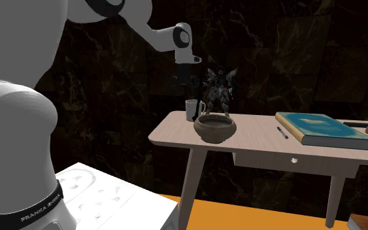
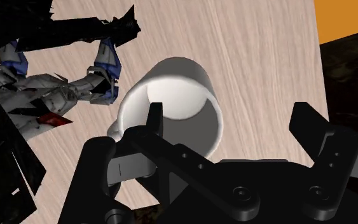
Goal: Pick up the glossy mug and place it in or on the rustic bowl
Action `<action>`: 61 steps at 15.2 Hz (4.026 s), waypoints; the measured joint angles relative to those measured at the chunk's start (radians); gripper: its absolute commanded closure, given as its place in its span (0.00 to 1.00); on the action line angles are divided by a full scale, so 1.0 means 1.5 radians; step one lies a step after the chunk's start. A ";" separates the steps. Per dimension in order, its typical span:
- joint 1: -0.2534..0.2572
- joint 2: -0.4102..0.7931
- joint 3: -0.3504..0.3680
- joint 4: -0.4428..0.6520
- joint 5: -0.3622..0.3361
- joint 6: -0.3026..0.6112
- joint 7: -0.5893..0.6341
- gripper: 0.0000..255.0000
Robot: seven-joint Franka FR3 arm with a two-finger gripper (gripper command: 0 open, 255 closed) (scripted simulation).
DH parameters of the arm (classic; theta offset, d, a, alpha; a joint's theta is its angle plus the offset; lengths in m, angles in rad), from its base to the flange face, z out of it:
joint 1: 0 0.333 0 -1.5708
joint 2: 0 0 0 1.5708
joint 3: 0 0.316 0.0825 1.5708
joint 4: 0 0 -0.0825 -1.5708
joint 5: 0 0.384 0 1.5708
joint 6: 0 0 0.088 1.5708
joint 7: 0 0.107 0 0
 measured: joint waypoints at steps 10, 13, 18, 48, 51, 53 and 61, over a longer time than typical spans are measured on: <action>-0.004 0.077 0.001 0.043 0.002 0.034 0.000 0.00; -0.004 0.078 0.000 0.039 0.002 0.039 -0.001 0.00; -0.004 0.078 0.000 0.039 0.002 0.039 -0.001 1.00; -0.006 0.055 -0.001 0.181 0.002 -0.125 -0.011 1.00; -0.007 0.061 -0.001 0.217 0.002 -0.155 -0.012 1.00; -0.007 0.064 -0.001 0.239 0.003 -0.175 -0.013 1.00; -0.012 0.074 -0.003 0.323 0.004 -0.248 -0.022 1.00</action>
